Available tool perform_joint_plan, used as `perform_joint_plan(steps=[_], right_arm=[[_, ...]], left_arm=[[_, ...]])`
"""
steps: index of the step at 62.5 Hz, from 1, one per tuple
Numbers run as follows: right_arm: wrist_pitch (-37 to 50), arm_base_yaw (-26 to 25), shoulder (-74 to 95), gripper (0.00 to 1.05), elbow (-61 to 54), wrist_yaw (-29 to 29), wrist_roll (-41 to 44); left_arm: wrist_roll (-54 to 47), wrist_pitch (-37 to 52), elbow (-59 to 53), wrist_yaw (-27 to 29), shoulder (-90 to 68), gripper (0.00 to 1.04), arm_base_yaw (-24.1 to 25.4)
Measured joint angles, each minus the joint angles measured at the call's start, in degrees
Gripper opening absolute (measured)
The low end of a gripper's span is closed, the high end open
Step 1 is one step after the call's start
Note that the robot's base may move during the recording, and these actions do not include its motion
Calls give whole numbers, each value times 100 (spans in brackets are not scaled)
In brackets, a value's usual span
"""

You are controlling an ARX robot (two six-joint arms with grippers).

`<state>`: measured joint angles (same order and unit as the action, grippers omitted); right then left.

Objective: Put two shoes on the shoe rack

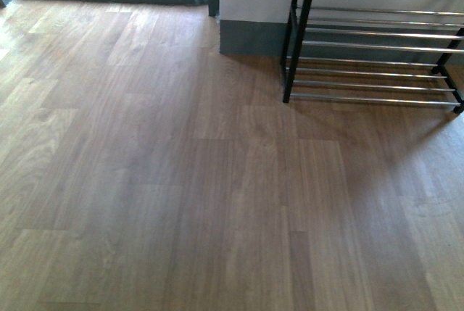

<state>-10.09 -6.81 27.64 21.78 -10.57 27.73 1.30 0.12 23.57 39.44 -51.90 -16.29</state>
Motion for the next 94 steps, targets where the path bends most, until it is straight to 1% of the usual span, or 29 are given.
perform_joint_plan(steps=[94], right_arm=[[-2,-7,2,1,-13,2,-11]], left_arm=[[0,0,-2,-11,-28,2,-11]])
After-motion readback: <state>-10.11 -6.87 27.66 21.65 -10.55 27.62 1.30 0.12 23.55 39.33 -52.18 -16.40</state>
